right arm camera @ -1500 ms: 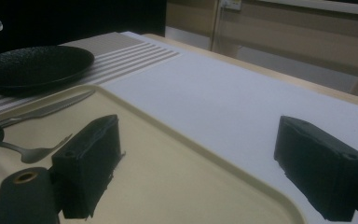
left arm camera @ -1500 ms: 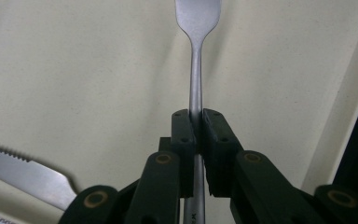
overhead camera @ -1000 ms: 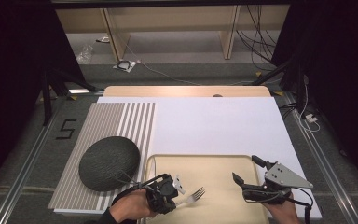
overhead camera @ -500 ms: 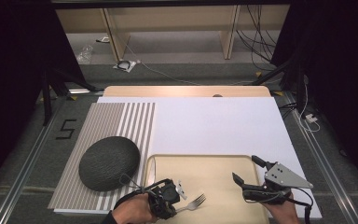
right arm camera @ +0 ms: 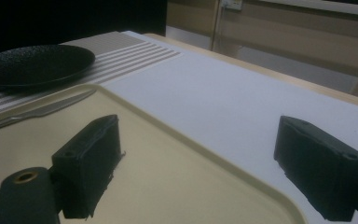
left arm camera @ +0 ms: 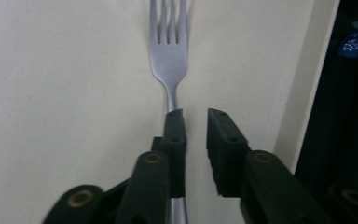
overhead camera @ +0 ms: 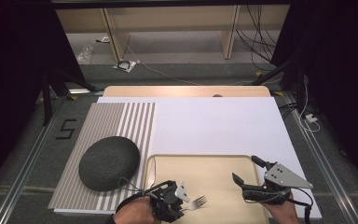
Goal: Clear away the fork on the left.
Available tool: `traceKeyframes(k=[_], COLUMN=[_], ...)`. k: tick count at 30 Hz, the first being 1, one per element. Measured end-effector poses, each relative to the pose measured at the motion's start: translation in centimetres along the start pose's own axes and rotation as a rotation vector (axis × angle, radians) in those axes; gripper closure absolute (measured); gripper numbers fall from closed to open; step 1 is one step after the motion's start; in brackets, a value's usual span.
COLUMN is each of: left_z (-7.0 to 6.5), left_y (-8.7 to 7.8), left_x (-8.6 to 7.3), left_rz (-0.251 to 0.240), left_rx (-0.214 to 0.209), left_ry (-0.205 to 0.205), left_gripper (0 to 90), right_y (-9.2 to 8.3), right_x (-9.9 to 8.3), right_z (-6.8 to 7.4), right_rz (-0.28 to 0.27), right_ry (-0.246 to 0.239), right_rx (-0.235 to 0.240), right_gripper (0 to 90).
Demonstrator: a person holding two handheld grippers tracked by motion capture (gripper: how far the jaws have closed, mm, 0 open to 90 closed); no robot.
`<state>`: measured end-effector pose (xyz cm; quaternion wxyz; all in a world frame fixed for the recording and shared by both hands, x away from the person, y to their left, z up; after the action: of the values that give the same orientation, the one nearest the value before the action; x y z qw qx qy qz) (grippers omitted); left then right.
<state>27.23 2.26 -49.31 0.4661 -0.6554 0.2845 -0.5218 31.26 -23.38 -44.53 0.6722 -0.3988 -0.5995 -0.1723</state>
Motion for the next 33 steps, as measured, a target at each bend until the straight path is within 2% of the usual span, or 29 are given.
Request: traceKeyframes(k=[5, 11, 21, 33], left_z=[-0.5, -0.6, -0.5, 0.4], left_y=[0.3, 1.0, 1.6, 1.6], left_x=[0.2, 0.1, -0.1, -0.4], left_rz=[-0.019, -0.024, -0.02, -0.026], left_rx=[0.026, 0.042, 0.053, 0.066], left_ry=[0.027, 0.042, 0.029, 0.004], left_gripper=[87.5, 89.0, 89.1, 89.1], right_y=[0.0, 0.0, 0.0, 0.1], right_x=[0.0, 0.0, 0.0, 0.0], right_z=[0.0, 0.1, 0.1, 0.1], right_rz=[-0.002, -0.003, 0.001, 0.0], right_ry=[-0.002, -0.003, -0.002, -0.003], right_rx=[0.001, 0.003, 0.003, 0.004], right_gripper=[15.6, 15.6, 15.6, 15.6])
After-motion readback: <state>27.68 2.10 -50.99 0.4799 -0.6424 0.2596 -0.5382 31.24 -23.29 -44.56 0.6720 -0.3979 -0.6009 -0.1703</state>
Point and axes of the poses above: each handheld gripper's, and its own axes: y roughly forward along the jaws, x roughly out of its top, z roughly to its left, the point moved 5 cm from there along y, roughly forward along the jaws, and after that the axes turned 4 degrees about x, right-handed, at the moved point
